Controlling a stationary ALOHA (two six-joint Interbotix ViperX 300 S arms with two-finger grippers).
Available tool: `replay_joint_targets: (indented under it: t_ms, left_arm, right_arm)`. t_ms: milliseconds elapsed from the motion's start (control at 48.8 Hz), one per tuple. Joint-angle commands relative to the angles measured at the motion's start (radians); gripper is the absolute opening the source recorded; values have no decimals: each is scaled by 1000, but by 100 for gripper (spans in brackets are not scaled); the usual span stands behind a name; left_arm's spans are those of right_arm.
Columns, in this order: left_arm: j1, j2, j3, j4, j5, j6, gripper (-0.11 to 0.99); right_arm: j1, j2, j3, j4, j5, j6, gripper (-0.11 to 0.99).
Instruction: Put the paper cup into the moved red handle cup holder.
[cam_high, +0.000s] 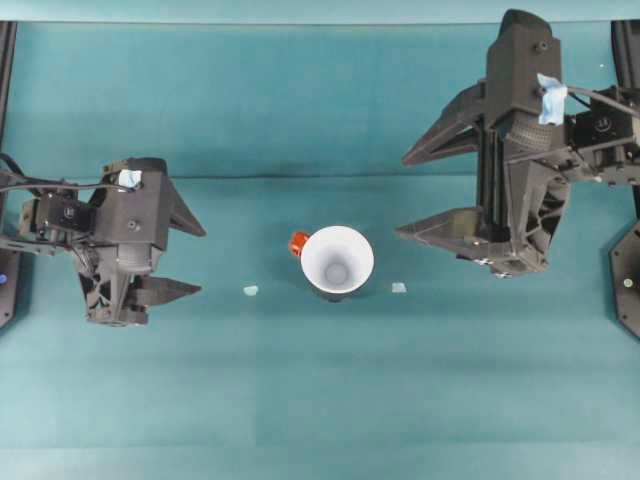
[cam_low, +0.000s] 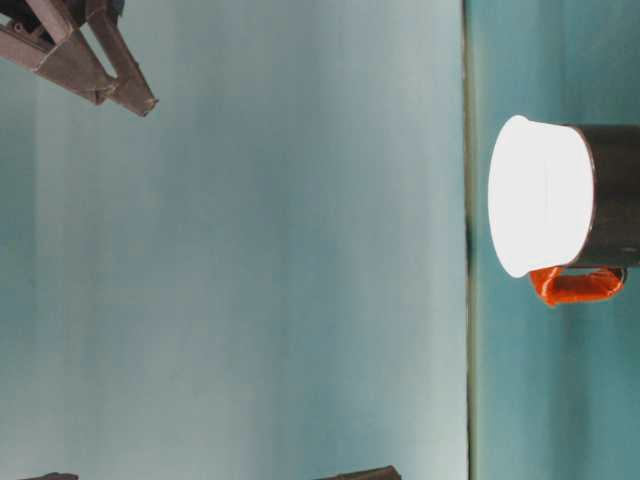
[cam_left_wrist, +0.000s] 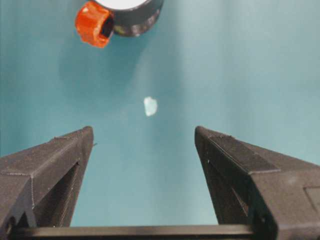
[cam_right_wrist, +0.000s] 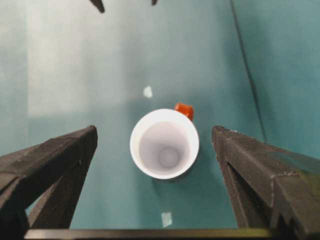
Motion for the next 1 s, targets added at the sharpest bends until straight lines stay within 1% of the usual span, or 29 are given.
replay_joint_targets:
  t_ms: [0,41,62,82,103,226,369,390,431,451,472,492,513,595,656,677,718,759,779,964,984]
  left_arm:
    - [0,-12,-9,2,-5,-3,87]
    - [-2,-12,-9,3,-5,-3,87]
    - [0,-12,-9,2,-5,-3,87]
    - [0,-14,-9,3,-5,-3,87]
    - [-2,-12,-8,2,-5,-3,87]
    - [-2,-14,-9,3,-5,-3,87]
    - [-2,-12,-8,2,-5,-3,87]
    - [-2,-12,-8,3,-5,-3,87]
    - [-3,-12,-8,2,-5,-3,87]
    - [-2,-12,-8,2,-5,-3,87]
    - [-2,-12,-8,2,-5,-3,87]
    - [-2,-12,-8,3,-5,-3,87]
    - [-2,-12,-8,2,-5,-3,87]
    - [-2,-11,-8,3,-5,-3,87]
    - [-2,-9,-8,2,-5,-3,87]
    - [-2,-9,-8,3,-5,-3,87]
    - [-3,-9,-6,2,-5,-3,87]
    - [-2,-9,-6,3,-5,-3,87]
    - [-2,-9,-5,3,-5,-3,87]
    - [-2,-9,0,2,-5,-3,87]
    - [-2,-9,0,3,-5,-3,87]
  right_arm:
    - [2,-5,-9,2,-5,0,78]
    - [2,-6,-9,2,-5,0,78]
    - [2,-5,-9,2,-5,0,78]
    - [2,-6,-8,2,-5,0,78]
    - [2,-6,-8,2,-5,0,78]
    - [2,-6,-8,2,-5,0,78]
    - [2,-5,-6,2,-5,2,78]
    - [2,-6,-6,3,-5,0,78]
    - [3,-5,-6,2,-5,0,78]
    - [2,-5,-6,3,-5,0,78]
    - [2,-5,-6,2,-5,2,78]
    - [2,-6,-6,2,-5,0,78]
    - [2,-6,-6,3,-5,0,78]
    - [2,-5,-6,2,-5,0,78]
    - [2,-5,-6,3,-5,0,78]
    - [2,-5,-5,2,-5,2,78]
    - [2,-3,-6,3,-8,0,78]
    - [2,-3,-6,2,-5,0,78]
    - [2,-2,-6,3,-5,0,78]
    - [2,11,-6,2,-5,0,78]
    - [3,11,-6,3,-5,0,78]
